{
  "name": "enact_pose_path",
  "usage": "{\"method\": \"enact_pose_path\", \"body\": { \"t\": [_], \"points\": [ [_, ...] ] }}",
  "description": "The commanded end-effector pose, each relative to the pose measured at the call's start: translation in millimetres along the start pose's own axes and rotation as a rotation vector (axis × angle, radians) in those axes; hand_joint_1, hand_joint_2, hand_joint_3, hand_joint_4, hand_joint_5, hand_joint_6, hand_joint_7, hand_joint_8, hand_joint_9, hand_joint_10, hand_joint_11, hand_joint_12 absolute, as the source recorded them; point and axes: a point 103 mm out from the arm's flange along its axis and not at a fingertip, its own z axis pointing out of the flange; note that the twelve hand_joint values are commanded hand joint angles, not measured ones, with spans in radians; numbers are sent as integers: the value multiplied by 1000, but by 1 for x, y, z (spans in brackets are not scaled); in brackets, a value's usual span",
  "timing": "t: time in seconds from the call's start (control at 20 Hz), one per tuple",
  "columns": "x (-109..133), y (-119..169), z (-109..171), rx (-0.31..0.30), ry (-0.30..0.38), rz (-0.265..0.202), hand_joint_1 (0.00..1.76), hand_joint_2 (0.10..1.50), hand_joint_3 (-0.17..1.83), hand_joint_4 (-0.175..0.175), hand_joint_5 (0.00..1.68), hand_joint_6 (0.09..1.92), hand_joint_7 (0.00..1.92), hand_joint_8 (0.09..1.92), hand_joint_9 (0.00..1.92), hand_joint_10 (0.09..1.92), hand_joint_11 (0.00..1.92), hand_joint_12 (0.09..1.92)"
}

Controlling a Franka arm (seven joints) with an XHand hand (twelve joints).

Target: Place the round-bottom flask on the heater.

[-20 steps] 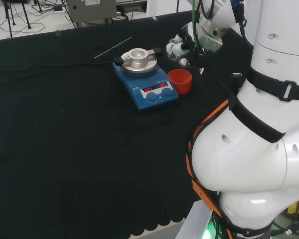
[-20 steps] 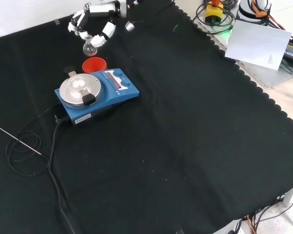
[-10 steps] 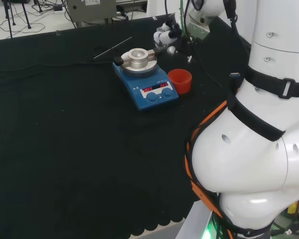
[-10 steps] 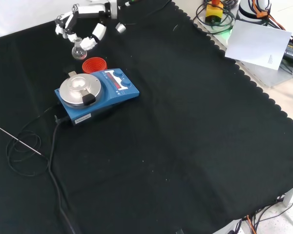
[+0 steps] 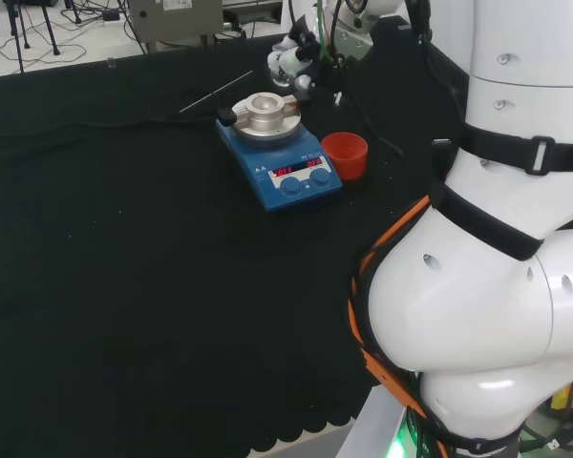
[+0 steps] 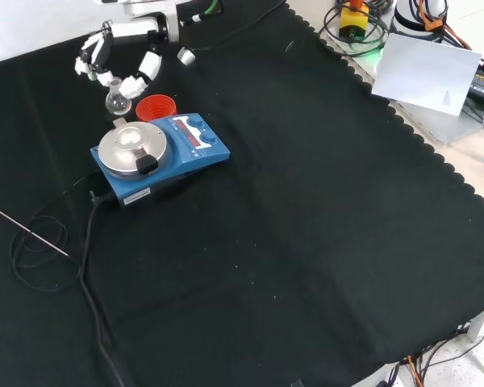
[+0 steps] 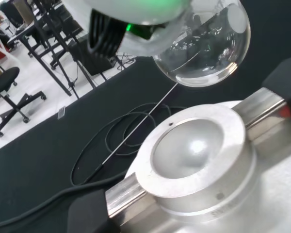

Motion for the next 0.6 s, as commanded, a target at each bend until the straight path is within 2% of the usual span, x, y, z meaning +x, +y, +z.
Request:
{"method": "enact_pose_path", "body": {
  "t": [0.05, 0.35, 0.6],
  "points": [
    [16, 8, 23, 80, -27, -19, 1134, 664, 852, -74, 1075, 1107, 414, 696, 654, 660, 294, 1357],
    [18, 10, 32, 111, -60, -27, 1135, 661, 856, -75, 1076, 1108, 416, 696, 654, 660, 293, 1356],
    [9, 12, 35, 119, -67, -10, 1135, 659, 860, -76, 1077, 1108, 416, 695, 654, 660, 293, 1356]
  ]
}}
